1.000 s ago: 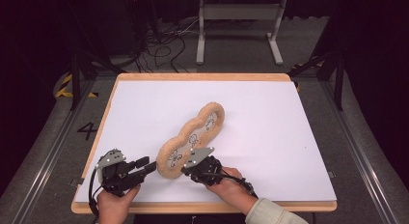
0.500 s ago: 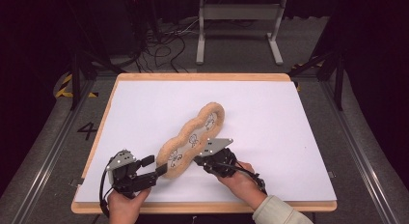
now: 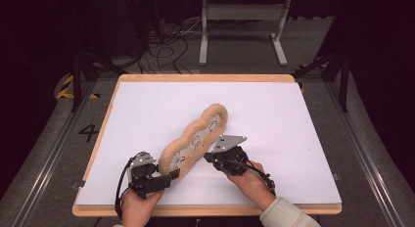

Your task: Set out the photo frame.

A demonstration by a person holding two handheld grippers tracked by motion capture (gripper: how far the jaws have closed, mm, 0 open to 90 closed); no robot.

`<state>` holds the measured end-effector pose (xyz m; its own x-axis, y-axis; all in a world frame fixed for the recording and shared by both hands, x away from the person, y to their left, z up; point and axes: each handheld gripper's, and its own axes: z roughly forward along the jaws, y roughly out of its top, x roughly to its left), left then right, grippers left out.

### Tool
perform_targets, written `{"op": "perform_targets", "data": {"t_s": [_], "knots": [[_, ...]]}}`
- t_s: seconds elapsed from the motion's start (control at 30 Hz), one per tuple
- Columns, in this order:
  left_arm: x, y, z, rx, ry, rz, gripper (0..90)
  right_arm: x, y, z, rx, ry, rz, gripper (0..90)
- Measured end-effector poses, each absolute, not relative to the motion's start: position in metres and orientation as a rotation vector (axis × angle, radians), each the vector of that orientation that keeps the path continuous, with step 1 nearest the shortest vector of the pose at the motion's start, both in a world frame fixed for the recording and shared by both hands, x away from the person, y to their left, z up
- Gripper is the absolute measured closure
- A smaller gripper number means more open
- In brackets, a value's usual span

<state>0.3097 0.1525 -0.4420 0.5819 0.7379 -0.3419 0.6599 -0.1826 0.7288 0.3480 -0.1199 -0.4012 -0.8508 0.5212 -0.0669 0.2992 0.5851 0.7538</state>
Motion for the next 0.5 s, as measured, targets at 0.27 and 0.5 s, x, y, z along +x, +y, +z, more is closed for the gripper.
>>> {"op": "perform_targets", "data": {"t_s": [0.27, 0.5], "knots": [[0.314, 0.156, -0.443, 1.901, 1.144, 0.035, 66.9, 0.35, -0.122, -0.401, 0.679, 2.534, 1.133, 87.1], [0.315, 0.156, -0.442, 1.928, 1.124, 0.045, 67.6, 0.36, -0.132, -0.393, 0.723, 2.518, 1.158, 84.9]]}}
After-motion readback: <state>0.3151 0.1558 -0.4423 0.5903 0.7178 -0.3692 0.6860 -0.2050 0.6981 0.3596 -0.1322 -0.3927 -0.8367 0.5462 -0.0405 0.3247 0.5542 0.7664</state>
